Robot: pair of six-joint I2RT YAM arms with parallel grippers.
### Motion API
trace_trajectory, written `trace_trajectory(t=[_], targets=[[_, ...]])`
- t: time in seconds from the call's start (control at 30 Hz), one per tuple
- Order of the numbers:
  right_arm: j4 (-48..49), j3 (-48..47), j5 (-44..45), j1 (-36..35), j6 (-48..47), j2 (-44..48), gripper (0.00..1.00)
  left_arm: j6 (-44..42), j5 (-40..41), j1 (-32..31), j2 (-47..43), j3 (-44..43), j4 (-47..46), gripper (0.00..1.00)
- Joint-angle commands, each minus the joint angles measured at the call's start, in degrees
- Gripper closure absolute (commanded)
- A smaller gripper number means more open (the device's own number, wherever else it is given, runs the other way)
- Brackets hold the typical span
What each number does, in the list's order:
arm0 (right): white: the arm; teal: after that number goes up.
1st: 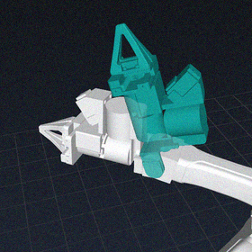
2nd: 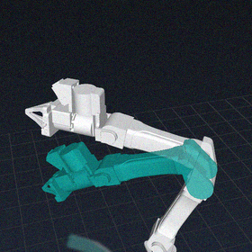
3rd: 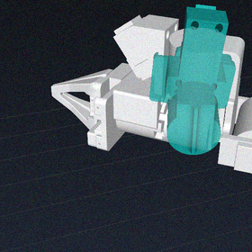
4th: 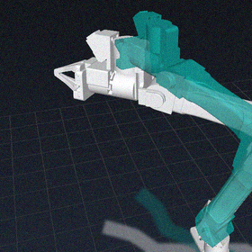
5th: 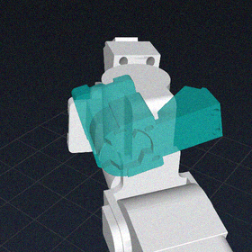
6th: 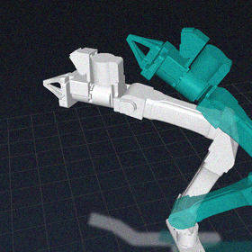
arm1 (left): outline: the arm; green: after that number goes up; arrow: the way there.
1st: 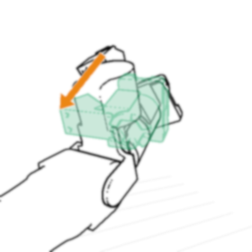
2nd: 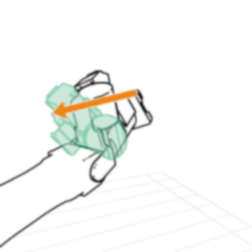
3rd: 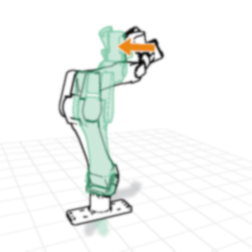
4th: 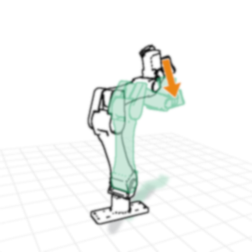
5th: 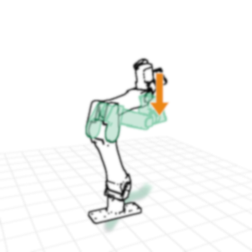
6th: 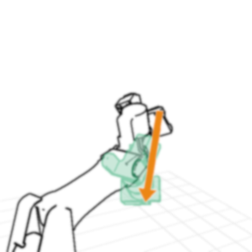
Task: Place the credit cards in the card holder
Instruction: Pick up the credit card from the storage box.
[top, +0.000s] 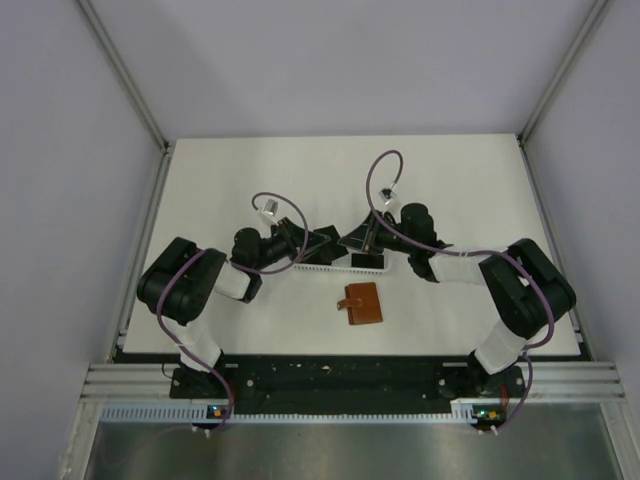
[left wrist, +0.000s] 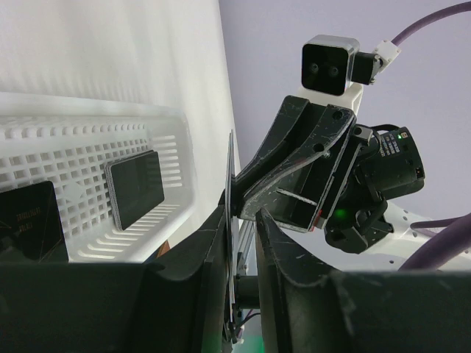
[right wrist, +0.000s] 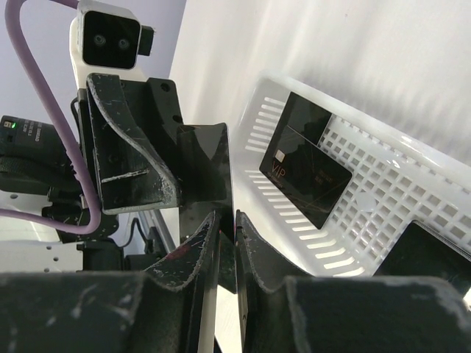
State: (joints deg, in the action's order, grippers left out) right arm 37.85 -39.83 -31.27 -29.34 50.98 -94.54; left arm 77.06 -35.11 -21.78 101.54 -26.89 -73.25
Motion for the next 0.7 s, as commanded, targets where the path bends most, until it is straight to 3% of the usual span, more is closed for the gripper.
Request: trace_trajectory(t=[0.0, 0.67], targets=[[0.04, 0.28, 1.12, 0.69, -1.5, 2.43, 0.87, 0.73, -1.27, 0.42, -0.9, -0.44, -22.46, 0.75], [0.48, 2.39, 0.94, 2.89, -1.67, 4.28, 0.89, 0.46, -1.27, 1.04, -0.99, 0.18, -22.46, 0.87]])
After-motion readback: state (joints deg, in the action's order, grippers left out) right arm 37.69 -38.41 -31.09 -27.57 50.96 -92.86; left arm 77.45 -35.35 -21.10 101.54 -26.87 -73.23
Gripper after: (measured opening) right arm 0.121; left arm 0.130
